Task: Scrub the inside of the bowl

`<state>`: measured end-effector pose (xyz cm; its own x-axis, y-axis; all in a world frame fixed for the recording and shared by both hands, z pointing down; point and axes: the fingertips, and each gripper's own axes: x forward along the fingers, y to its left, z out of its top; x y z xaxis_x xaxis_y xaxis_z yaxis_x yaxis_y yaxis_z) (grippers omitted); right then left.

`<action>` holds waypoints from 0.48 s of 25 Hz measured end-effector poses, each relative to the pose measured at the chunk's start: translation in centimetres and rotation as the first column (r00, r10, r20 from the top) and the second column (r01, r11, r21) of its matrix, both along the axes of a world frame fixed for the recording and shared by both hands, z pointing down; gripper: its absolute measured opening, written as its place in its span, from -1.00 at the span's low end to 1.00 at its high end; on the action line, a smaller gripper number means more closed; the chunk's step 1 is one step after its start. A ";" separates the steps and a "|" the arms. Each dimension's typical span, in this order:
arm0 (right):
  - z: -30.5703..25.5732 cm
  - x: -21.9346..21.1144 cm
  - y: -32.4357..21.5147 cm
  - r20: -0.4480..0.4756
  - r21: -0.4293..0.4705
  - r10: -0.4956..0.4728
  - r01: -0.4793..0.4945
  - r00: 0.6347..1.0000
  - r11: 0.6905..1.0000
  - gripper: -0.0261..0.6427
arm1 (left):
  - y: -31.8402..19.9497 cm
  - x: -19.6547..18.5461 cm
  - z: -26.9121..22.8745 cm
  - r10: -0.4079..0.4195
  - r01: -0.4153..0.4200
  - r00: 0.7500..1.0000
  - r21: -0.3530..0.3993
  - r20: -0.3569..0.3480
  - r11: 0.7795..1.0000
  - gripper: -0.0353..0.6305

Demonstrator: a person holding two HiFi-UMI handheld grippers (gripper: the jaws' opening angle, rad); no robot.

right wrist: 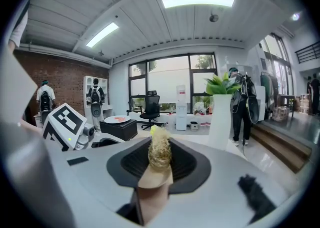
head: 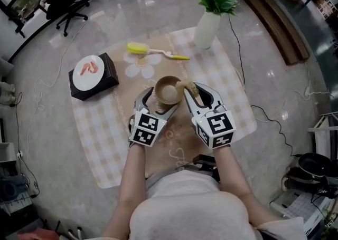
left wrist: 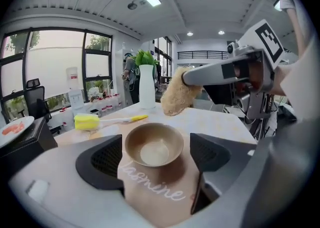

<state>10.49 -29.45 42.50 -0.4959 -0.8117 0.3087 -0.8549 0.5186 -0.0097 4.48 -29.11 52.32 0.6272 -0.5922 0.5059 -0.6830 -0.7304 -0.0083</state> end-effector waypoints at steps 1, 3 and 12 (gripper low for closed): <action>0.3 0.0 -0.2 -0.001 -0.006 0.000 0.000 1.000 1.000 -0.62 | -0.1 0.1 0.4 0.002 -0.002 1.000 -0.003 0.005 1.000 0.37; 0.7 0.0 -0.5 -0.003 -0.016 -0.001 0.001 1.000 1.000 -0.62 | -0.4 0.2 1.1 -0.002 0.002 1.000 -0.014 0.006 1.000 0.39; 1.4 -1.4 -1.9 -0.006 -0.020 -0.060 0.060 0.998 0.998 -0.62 | -0.8 0.7 3.5 0.003 -0.001 0.997 -0.034 0.077 0.999 0.44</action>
<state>9.07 -31.31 43.86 -0.5413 -0.7742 0.3280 -0.8224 0.5688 -0.0148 5.16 -29.89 55.84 0.5867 -0.5729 0.5723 -0.6798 -0.7325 -0.0365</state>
